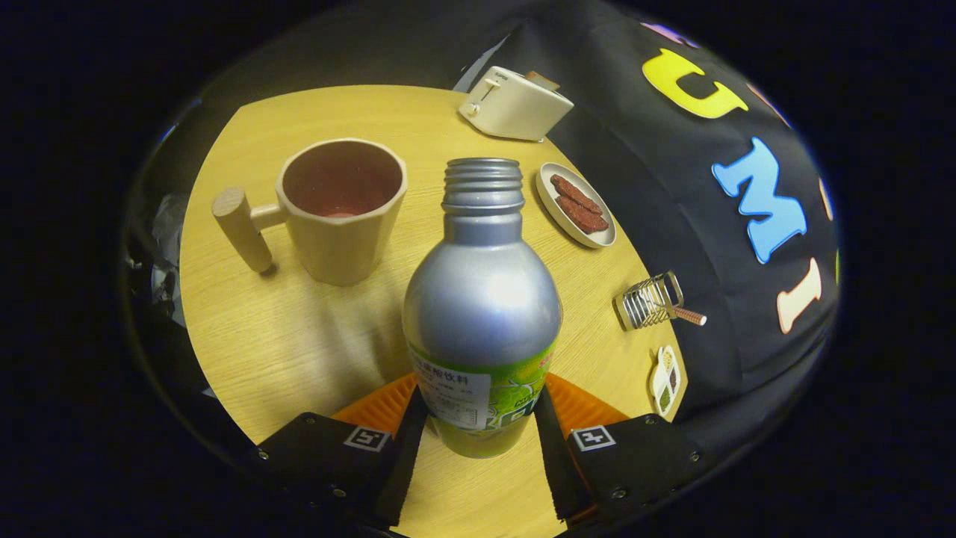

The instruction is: Take the bottle from table, then pour the juice into the cup, finally place the bottle on the coaster

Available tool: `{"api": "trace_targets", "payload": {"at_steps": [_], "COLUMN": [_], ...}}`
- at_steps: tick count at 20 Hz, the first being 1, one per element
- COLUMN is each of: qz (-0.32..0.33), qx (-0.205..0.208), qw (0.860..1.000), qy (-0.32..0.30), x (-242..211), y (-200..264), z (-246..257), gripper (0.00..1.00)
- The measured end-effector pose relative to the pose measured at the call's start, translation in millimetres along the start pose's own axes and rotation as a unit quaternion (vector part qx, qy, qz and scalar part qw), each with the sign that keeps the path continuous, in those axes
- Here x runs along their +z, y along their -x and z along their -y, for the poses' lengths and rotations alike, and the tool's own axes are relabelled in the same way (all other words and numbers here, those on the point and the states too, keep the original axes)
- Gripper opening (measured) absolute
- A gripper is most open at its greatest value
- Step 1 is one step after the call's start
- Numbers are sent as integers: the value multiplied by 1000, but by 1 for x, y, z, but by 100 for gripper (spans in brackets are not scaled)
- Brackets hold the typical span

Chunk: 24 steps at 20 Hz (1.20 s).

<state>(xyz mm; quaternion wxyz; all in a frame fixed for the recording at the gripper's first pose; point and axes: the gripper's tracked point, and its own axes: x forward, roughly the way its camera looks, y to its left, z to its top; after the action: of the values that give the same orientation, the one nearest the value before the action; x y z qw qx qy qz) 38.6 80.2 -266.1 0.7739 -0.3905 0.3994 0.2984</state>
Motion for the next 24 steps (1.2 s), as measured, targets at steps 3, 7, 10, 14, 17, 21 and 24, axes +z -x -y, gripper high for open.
{"api": "trace_targets", "payload": {"at_steps": [3,7,10,14,17,21,24], "qz": [23,56,90,126,149,173,187], "qx": [7,10,15,24,31,32,38], "qw": [999,995,989,976,965,953,942], "qy": [-37,-79,-120,-177,-211,-247,-276], "x": [5,15,26,35,40,46,52], "y": [-5,-10,-13,-20,-26,-32,-38], "z": [3,10,14,19,27,43,51], "gripper": [74,74,73,74,74,74,74]}}
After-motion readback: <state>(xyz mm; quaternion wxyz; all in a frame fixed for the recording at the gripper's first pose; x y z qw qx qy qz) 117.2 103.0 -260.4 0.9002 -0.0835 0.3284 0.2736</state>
